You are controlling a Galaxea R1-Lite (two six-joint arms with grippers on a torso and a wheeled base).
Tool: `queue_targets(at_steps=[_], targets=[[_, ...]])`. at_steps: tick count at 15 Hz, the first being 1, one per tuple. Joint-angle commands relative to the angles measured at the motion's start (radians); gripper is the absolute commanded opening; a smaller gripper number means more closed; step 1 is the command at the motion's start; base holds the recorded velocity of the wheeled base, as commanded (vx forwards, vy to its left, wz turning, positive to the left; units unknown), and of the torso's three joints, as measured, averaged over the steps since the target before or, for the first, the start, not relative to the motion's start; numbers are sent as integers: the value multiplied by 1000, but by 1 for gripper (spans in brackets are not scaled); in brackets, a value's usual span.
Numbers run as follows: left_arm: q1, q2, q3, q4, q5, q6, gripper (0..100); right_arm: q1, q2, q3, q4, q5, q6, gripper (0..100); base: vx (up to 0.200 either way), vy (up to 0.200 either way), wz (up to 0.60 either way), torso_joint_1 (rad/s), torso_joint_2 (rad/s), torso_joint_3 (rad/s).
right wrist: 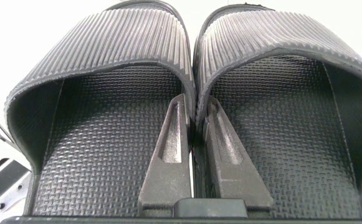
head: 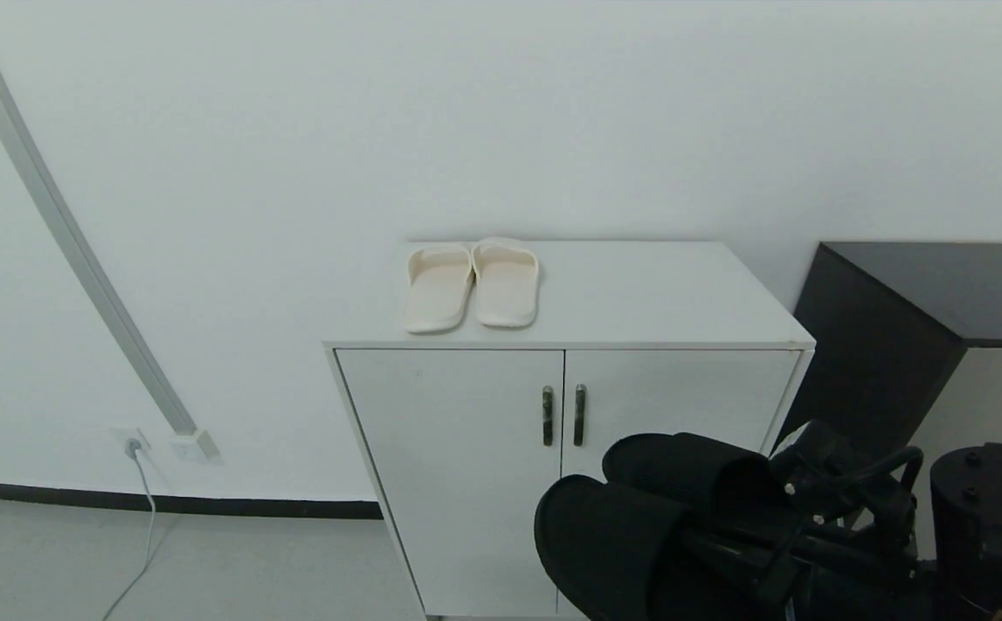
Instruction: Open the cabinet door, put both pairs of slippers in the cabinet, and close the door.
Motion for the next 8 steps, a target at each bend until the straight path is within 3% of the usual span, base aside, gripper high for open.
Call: queue_targets(at_steps=[1, 8], targets=[[0, 0, 0, 0, 0, 0, 100, 1, 14, 3, 0, 1, 1, 0, 0, 0, 0, -212, 535, 334], [0, 0, 0, 0, 0, 0, 100, 2, 35, 7, -2, 2, -1, 0, 0, 0, 0, -188, 507, 317]])
